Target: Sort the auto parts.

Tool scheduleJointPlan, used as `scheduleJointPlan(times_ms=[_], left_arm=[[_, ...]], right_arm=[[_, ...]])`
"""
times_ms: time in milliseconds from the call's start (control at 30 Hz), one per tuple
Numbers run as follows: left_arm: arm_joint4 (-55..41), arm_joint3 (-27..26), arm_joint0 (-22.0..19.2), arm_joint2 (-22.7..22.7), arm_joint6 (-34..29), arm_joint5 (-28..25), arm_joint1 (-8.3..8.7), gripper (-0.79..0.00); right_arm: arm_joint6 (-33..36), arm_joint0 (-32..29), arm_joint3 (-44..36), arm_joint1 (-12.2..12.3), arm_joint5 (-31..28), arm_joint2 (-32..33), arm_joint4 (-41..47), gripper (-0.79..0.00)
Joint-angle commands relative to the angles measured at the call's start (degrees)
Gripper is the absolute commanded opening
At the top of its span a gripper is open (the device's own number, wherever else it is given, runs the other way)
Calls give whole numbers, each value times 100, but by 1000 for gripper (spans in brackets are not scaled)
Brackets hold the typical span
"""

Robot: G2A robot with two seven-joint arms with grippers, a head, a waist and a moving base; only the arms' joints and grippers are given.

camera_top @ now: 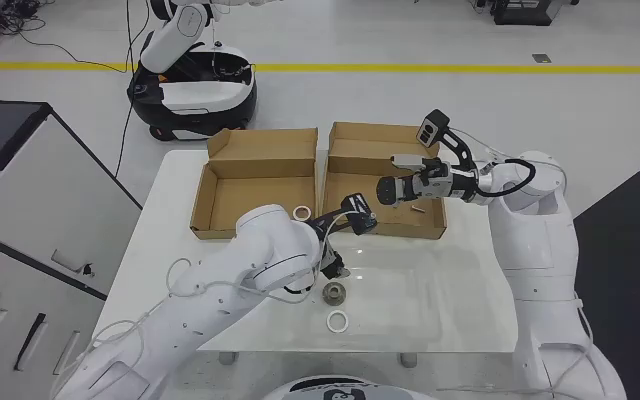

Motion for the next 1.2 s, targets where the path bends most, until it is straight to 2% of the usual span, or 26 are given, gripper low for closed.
scheduleJointPlan(times_ms=[0, 167, 267, 667, 833, 1000, 1167], left_arm=[[-50, 43, -4, 80, 0, 59, 51, 0], [-303, 170, -90, 256, 0, 171, 163, 0], [-407, 344, -263, 530, 0, 112, 150, 0], [-401, 364, -239, 532, 22, 110, 153, 0], [-587, 368, -190, 529, 44, -80, 166, 0], [-1085, 467, -379, 687, 0, -66, 137, 0], [-1523, 660, -745, 1054, 0, -45, 133, 0]], right_arm=[[0, 0, 0, 0, 0, 0, 0, 0], [0, 0, 0, 0, 0, 0, 0, 0], [0, 0, 0, 0, 0, 0, 0, 0], [0, 0, 0, 0, 0, 0, 0, 0], [0, 0, 0, 0, 0, 0, 0, 0], [0, 0, 0, 0, 0, 0, 0, 0], [0, 0, 0, 0, 0, 0, 0, 0]])
